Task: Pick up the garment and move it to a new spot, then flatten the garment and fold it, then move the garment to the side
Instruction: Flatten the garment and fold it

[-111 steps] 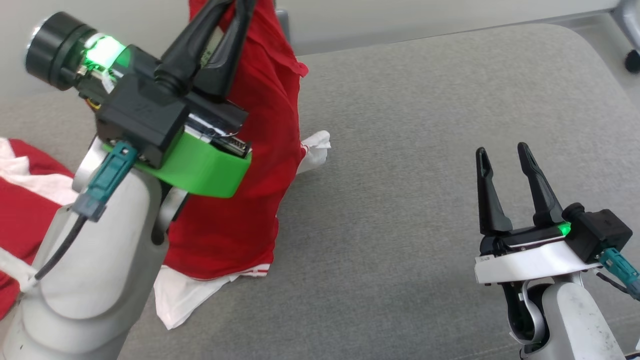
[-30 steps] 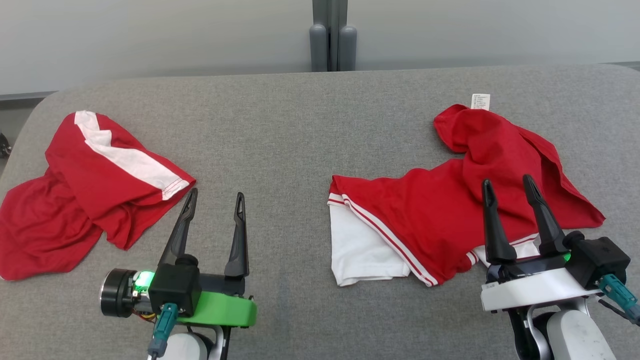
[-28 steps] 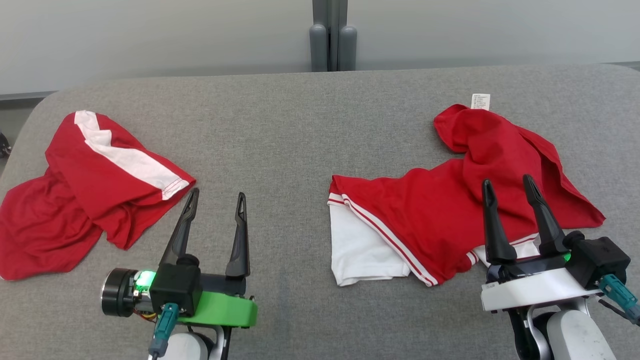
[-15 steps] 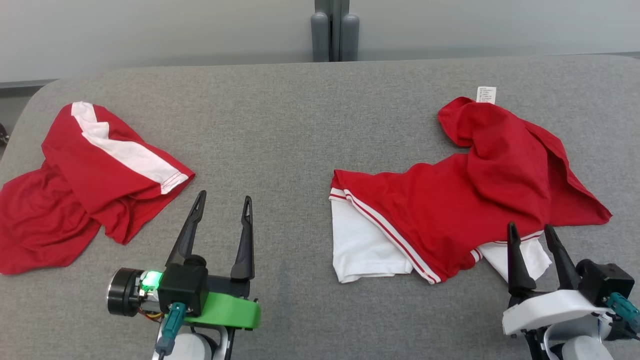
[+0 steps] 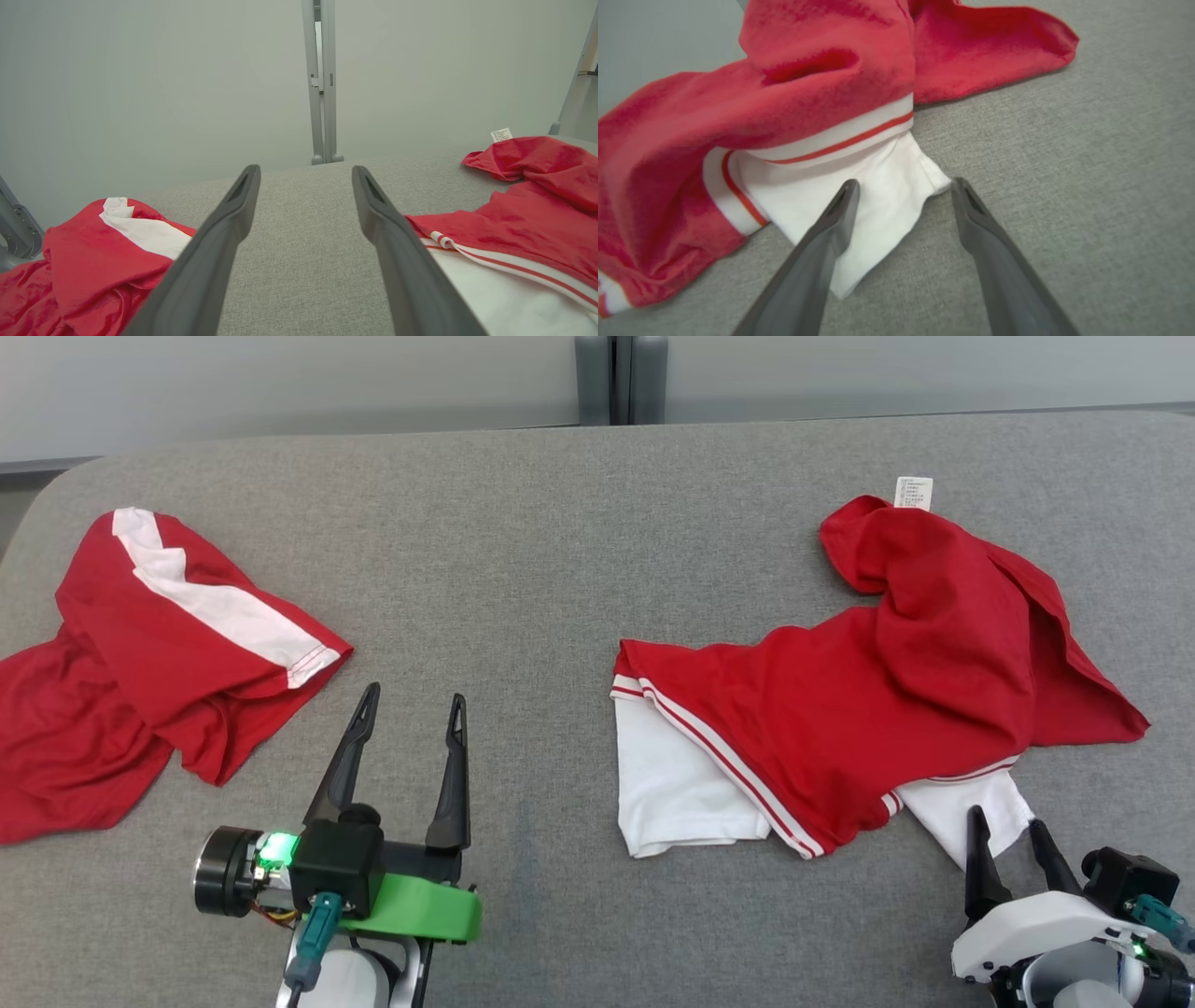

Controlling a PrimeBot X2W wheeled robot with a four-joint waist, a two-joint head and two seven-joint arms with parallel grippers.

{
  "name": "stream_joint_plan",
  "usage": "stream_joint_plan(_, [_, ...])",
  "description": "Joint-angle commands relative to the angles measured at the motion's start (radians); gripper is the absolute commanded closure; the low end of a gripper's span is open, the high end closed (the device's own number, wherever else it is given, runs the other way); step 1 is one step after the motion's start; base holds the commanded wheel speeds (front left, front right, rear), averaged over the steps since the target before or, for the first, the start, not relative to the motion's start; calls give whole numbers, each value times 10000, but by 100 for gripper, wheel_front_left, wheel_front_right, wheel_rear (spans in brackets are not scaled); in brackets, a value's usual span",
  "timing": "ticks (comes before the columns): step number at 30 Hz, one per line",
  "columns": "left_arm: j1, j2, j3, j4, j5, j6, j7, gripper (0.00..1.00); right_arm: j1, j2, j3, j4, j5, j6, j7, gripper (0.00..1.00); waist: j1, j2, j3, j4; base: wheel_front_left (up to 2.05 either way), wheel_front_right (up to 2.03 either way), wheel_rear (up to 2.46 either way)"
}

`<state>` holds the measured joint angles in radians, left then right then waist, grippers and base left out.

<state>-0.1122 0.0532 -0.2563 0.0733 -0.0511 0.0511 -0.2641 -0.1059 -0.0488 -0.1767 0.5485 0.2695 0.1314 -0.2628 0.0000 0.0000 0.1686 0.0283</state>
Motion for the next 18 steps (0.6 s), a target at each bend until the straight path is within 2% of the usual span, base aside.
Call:
stream_joint_plan(1, [-161,8,24,41,41,-58,-5,0,-157,-28,7,160,124,-14,-31,0,0,0,12,-5,0,0,0])
stream_joint_plan(4, [-196,-4,31,81,-95,-87,-5,0,-292,-24,163,533,243,-14,-30,0,0,0,10,-7,0,0,0])
stream_joint_plan(5, [-198,-7,30,86,-102,-82,-5,0,-318,-19,214,578,276,-14,-24,54,0,0,-3,-14,0,0,0])
stream_joint_plan(6, [-193,-9,22,95,-112,-86,-5,0,-380,-13,326,554,364,-14,-17,98,0,0,-27,-19,0,0,0])
stream_joint_plan(12, [-95,-16,40,183,-94,-132,-5,0,-297,-27,1002,-351,630,-14,-22,100,0,0,-256,-34,0,0,0])
stream_joint_plan(14, [-28,-17,63,205,-99,-124,-5,0,-266,-9,1555,-991,977,-12,-22,100,0,0,-362,-25,0,0,0])
stream_joint_plan(18, [135,-20,12,227,-137,-114,-5,0,-352,-41,2519,-2644,852,-14,-22,100,0,0,-548,12,0,0,0])
